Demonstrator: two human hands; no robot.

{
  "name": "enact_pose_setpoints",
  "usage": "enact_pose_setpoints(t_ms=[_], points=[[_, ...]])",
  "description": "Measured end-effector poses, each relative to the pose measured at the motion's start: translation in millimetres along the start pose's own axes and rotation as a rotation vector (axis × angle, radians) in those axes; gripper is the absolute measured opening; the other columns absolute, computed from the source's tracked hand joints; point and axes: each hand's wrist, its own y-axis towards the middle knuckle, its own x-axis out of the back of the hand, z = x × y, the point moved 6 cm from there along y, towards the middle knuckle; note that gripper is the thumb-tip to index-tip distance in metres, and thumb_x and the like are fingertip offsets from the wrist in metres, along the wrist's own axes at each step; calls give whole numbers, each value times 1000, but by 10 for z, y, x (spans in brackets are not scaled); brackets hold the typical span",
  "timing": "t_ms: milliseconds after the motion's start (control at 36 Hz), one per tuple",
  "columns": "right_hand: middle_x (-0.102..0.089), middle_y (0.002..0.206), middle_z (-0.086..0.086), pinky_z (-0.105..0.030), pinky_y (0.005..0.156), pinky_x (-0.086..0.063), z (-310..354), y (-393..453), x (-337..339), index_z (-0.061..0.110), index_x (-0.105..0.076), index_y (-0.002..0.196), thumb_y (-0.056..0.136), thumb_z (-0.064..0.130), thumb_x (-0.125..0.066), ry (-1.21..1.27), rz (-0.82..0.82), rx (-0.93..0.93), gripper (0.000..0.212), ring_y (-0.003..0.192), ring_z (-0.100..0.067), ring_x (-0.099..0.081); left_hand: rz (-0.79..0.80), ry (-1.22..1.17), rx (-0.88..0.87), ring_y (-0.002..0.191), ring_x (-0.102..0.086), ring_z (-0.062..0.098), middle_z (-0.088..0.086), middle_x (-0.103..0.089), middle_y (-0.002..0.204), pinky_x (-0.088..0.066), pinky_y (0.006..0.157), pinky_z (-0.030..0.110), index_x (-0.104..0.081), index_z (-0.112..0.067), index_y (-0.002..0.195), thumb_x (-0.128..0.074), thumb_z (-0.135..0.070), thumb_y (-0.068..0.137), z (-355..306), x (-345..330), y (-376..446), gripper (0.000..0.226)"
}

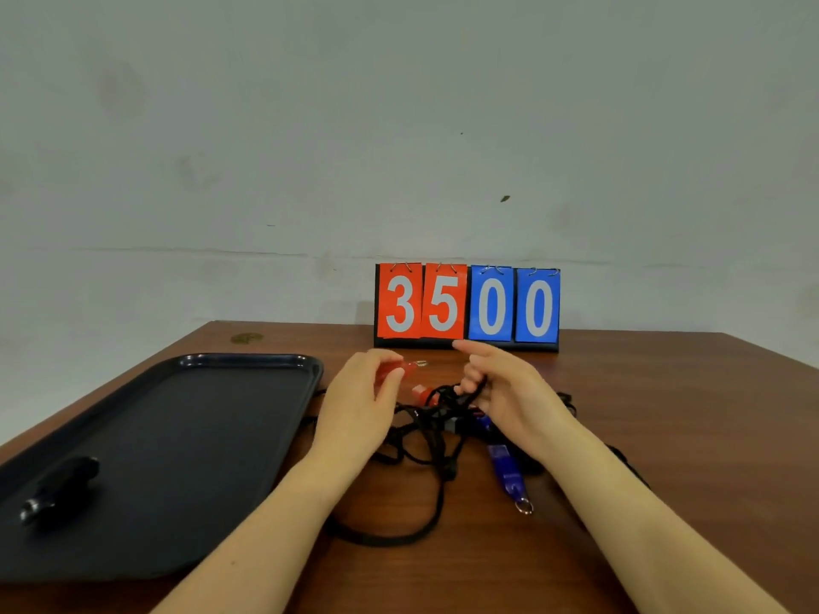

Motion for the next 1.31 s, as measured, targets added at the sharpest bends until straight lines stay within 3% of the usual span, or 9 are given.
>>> enact_pose_setpoints(t_ms=[111, 361, 556, 750, 861, 944, 1028, 1111, 1306], points=[[-47, 65, 2, -21, 56, -42, 121, -24, 70, 8, -60, 120, 93, 11, -53, 203, -34, 9, 28, 55, -7, -43, -108, 6, -14, 99, -53, -1, -18, -56, 108, -44, 86, 18, -57, -24, 123, -49, -30, 98, 8, 117, 12, 27], [-50, 55, -2, -19, 47, -34, 286, -73, 386, 3, -63, 73, 92, 35, -61, -581, -380, 42, 37, 49, -10, -41, -339, -290, 278, 85, -62, 7, -15, -59, 94, -58, 77, 41, -53, -23, 112, -42, -25, 101, 260, 319, 23, 16], [-31, 53, 5, -19, 42, -24, 317, -69, 316, 11, -58, 70, 93, 21, -47, 559, -51, 100, 28, 44, -8, -26, -347, -401, 464, 80, -60, 9, -10, -59, 92, -55, 82, 43, -46, -22, 107, -35, -20, 104, 413, 249, 9, 11], [-32, 55, 8, -16, 40, -24, 332, -47, 519, 14, -64, 76, 95, 26, -49, 751, -189, 215, 26, 43, -5, -26, -300, -386, 554, 86, -58, 17, -3, -59, 94, -53, 83, 42, -48, -19, 106, -35, -19, 103, 473, 129, 3, 13], [-32, 51, 7, -17, 36, -22, 328, -29, 533, 14, -62, 86, 99, 24, -46, 563, -241, 235, 23, 39, -5, -25, -220, -545, 721, 65, -50, 16, 5, -62, 86, -44, 60, 31, -57, -14, 96, -35, -18, 100, 554, 45, -31, 23], [-37, 50, 8, -18, 38, -25, 316, -54, 440, 10, -65, 94, 98, 22, -49, -16, -336, 159, 20, 41, -6, -28, -126, -685, 716, 55, -43, 15, 6, -57, 64, -37, 52, 26, -59, -10, 75, -32, -24, 102, 427, 3, -78, 41], [-61, 62, 20, -15, 62, -39, 300, -97, 192, 23, -70, 85, 96, 27, -54, -689, -279, 198, 19, 62, 2, -54, -7, -550, 557, 55, -47, 15, 4, -52, 50, -42, 67, 31, -50, -9, 52, -33, -30, 103, 224, -20, -57, 58], [-67, 71, 22, -8, 67, -41, 208, -118, 28, 24, -70, 83, 96, 25, -54, -795, -126, 201, 21, 74, 12, -60, 127, -465, 436, 60, -52, 15, 2, -54, 51, -43, 95, 41, -50, -11, 46, -41, -30, 101, 78, -113, -70, 59], [-67, 84, -10, -19, 64, -46, 209, -151, -41, 26, -72, 80, 95, 29, -56, -697, -19, 220, 22, 70, -21, -56, 280, -533, 182, 61, -58, 5, -6, -56, 55, -45, 80, 20, -58, -23, 122, -40, -36, 101, -91, -200, -102, 31]])
